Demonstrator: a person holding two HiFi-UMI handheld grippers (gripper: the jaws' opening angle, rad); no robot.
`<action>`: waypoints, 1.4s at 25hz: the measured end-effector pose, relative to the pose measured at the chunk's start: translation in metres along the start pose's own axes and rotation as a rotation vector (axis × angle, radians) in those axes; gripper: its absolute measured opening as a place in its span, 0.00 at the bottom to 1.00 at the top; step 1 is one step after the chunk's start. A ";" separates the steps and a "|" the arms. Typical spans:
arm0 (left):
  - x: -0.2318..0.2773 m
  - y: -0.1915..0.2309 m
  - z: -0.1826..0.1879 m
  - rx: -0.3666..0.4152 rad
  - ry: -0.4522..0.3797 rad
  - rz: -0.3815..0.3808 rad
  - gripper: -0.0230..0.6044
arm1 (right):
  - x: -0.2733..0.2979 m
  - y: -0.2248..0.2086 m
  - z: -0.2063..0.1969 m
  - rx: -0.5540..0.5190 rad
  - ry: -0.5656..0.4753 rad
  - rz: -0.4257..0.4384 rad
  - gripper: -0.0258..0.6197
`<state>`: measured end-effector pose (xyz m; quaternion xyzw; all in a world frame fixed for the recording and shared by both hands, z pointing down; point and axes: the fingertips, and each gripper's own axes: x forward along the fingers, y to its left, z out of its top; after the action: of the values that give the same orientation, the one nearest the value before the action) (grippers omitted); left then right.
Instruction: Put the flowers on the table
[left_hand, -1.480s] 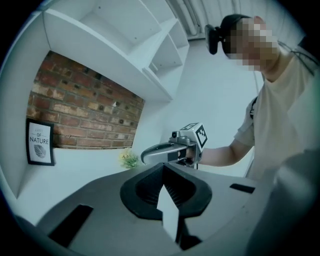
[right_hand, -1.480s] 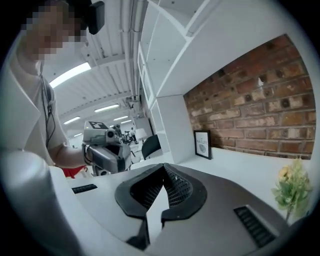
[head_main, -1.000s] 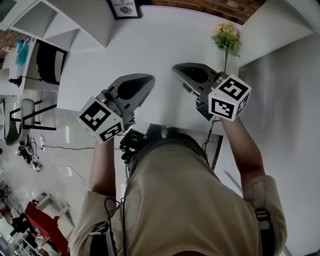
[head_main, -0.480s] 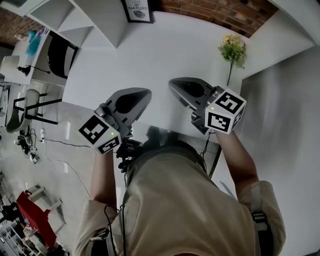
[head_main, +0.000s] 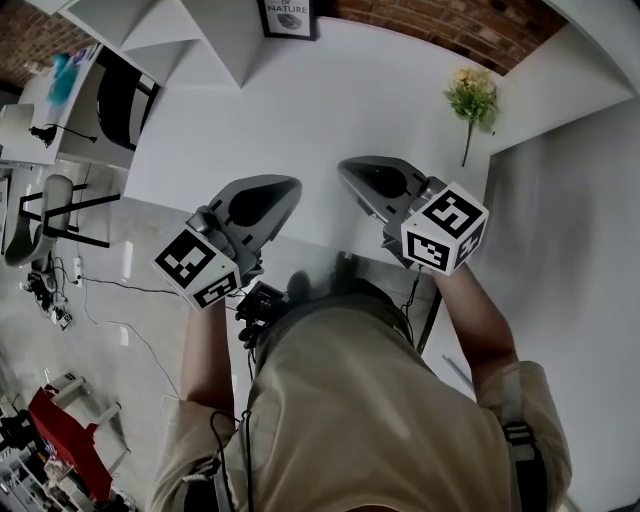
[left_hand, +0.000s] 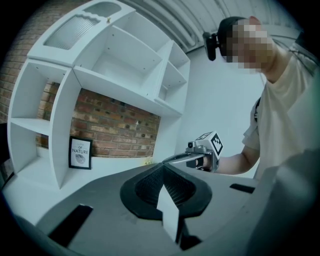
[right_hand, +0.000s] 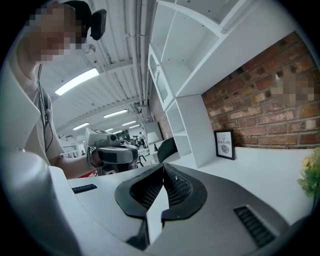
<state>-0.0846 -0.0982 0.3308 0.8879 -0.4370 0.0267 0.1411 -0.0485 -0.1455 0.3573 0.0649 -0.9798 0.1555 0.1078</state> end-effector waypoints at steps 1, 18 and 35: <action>-0.005 0.001 -0.002 -0.004 -0.003 -0.004 0.05 | 0.003 0.004 -0.001 -0.016 0.006 -0.016 0.07; -0.058 -0.013 -0.014 0.000 -0.042 -0.143 0.05 | 0.020 0.071 -0.014 -0.094 0.048 -0.145 0.07; -0.089 -0.027 -0.003 0.066 -0.086 -0.209 0.05 | 0.025 0.118 -0.016 -0.115 0.074 -0.191 0.08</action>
<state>-0.1181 -0.0133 0.3120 0.9331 -0.3466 -0.0120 0.0951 -0.0885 -0.0319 0.3432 0.1457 -0.9718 0.0905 0.1619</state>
